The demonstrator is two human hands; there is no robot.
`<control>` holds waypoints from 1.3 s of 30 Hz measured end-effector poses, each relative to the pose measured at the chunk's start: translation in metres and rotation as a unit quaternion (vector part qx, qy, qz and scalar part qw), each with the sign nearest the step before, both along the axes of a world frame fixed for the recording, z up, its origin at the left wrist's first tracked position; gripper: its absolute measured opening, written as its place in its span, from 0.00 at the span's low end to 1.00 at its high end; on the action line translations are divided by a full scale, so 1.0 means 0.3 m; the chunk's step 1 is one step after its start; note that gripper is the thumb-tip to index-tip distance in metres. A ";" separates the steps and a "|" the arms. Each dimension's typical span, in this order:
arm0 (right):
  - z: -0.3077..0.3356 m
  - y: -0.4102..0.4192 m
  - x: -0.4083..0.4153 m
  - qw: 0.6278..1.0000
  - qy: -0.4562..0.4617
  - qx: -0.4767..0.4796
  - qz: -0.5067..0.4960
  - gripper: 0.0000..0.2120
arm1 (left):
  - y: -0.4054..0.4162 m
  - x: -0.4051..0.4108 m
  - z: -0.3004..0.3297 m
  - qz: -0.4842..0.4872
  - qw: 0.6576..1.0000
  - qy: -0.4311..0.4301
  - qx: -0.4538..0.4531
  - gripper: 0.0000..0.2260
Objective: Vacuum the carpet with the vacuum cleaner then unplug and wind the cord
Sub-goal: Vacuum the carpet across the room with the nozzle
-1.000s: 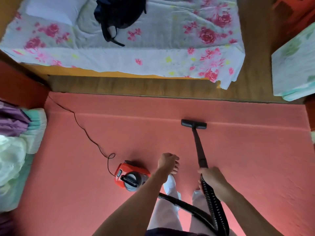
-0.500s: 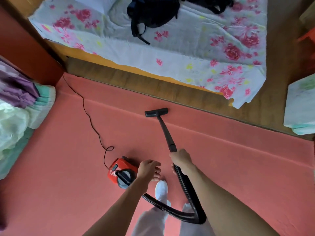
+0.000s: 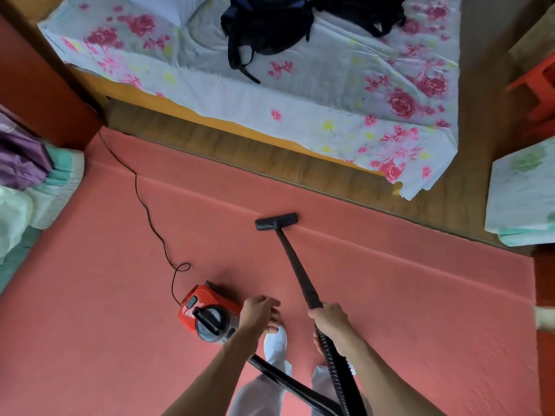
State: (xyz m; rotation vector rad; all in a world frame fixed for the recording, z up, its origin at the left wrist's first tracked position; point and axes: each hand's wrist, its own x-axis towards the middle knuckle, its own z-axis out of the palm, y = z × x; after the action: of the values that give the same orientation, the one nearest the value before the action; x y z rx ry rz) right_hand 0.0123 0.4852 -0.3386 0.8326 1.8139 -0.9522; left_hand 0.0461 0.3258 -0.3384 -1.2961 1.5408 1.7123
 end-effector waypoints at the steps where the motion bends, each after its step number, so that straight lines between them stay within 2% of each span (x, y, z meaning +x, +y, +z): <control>1: -0.019 -0.011 -0.012 1.000 -0.004 0.000 -0.007 0.10 | 0.011 -0.008 0.007 -0.002 1.000 0.003 0.004 0.08; 4: -0.079 -0.045 -0.011 1.000 -0.004 0.001 -0.001 0.15 | 0.033 -0.025 0.029 -0.004 1.000 0.012 0.010 0.08; 6: -0.091 -0.056 0.015 1.000 0.000 -0.011 -0.014 0.14 | 0.040 -0.032 0.041 -0.008 1.000 0.018 0.012 0.08; 9: -0.073 -0.059 0.038 0.997 0.006 -0.040 -0.060 0.10 | 0.053 -0.042 0.047 -0.008 1.000 0.022 0.012 0.08; 13: -0.054 -0.026 0.040 0.990 0.020 -0.066 -0.124 0.12 | 0.087 -0.042 0.048 -0.026 0.999 0.020 0.002 0.07; 15: -0.012 0.008 0.034 0.981 0.022 -0.081 -0.173 0.10 | 0.117 -0.041 0.049 -0.041 0.999 0.018 0.002 0.07; 18: 0.037 0.088 0.050 0.962 0.023 -0.095 -0.254 0.06 | 0.189 -0.056 0.071 -0.076 0.997 0.021 0.001 0.07; 21: 0.057 0.196 0.081 0.932 0.036 -0.106 -0.344 0.07 | 0.301 -0.091 0.093 -0.118 0.993 0.021 0.006 0.06; 24: 0.061 0.352 0.084 0.904 0.053 -0.099 -0.413 0.05 | 0.475 -0.135 0.115 -0.189 0.982 0.016 0.007 0.07; 30: 0.012 0.605 0.004 0.862 0.086 -0.062 -0.496 0.06 | 0.741 -0.152 0.084 -0.295 0.955 -0.002 0.006 0.07; 35: -0.100 0.682 -0.082 0.845 0.073 -0.032 -0.529 0.08 | 0.822 -0.156 0.036 -0.313 0.949 -0.010 -0.036 0.07; 39: -0.082 0.674 -0.201 0.812 0.048 -0.085 -0.576 0.04 | 0.828 -0.184 0.051 -0.291 0.954 -0.008 -0.072 0.07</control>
State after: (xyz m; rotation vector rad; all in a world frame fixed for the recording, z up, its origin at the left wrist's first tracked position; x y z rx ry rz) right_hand -0.0482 0.6873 -0.3633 1.8482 1.1297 -1.8803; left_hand -0.0091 0.5742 -0.3230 -0.7927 1.8330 1.2259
